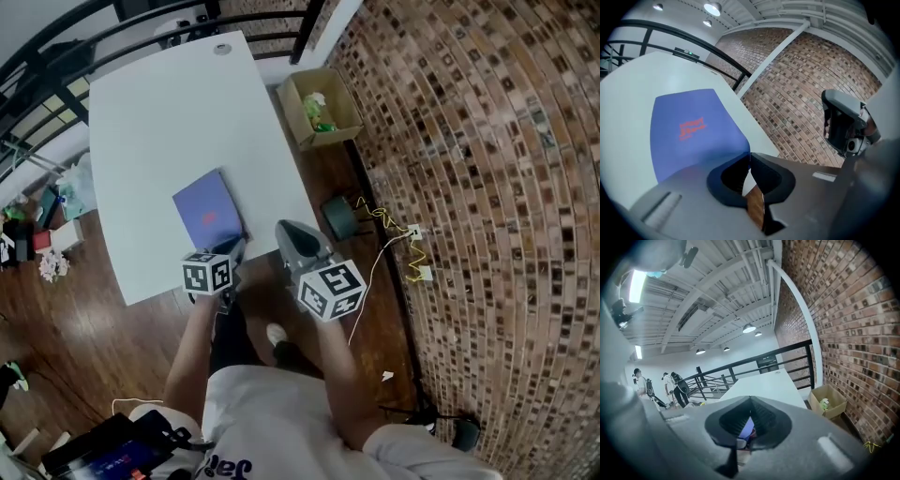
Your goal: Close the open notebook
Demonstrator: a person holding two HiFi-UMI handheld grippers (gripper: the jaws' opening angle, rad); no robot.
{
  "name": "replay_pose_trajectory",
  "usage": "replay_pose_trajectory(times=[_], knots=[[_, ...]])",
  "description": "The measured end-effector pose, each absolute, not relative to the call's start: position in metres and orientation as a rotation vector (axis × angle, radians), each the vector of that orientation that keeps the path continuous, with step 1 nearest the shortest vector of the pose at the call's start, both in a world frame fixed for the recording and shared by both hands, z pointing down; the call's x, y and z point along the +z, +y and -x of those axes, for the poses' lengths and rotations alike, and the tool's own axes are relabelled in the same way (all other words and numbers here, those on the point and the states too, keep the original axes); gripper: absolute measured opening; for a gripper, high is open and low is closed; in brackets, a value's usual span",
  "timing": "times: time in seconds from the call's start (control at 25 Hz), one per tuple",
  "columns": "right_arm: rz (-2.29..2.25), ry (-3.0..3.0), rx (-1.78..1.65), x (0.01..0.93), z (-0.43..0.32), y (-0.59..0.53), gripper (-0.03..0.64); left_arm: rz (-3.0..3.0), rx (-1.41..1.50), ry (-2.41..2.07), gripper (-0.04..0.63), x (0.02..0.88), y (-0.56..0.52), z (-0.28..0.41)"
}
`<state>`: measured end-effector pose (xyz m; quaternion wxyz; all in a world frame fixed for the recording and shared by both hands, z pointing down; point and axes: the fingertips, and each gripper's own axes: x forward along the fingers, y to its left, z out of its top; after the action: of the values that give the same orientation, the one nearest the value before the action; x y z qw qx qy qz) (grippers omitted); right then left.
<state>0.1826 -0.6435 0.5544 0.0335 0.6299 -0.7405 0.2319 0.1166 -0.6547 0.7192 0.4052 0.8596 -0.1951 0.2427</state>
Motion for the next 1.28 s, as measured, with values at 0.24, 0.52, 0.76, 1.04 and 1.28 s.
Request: replay_pose_trajectory(times=[0.24, 0.52, 0.76, 1.04, 1.28], knots=[[-1.928, -2.267, 0.739, 0.562, -0.176, -0.636, -0.012, -2.111, 0.715, -0.5, 0.029, 0.746, -0.654, -0.123], [-1.914, -2.332, 0.695, 0.548, -0.173, -0.613, -0.012, -2.168, 0.685, -0.48, 0.163, 0.742, -0.651, -0.133], [-1.917, -2.507, 0.542, 0.489, -0.164, -0.566, -0.012, -2.234, 0.35, -0.682, 0.124, 0.631, -0.622, -0.091], [-1.806, -2.682, 0.428, 0.435, -0.117, -0.502, -0.012, -2.403, -0.046, -1.033, 0.017, 0.483, -0.526, -0.001], [-1.746, -2.729, 0.185, 0.37, -0.051, -0.461, -0.012, -2.642, -0.133, -1.331, 0.017, 0.393, -0.458, 0.081]])
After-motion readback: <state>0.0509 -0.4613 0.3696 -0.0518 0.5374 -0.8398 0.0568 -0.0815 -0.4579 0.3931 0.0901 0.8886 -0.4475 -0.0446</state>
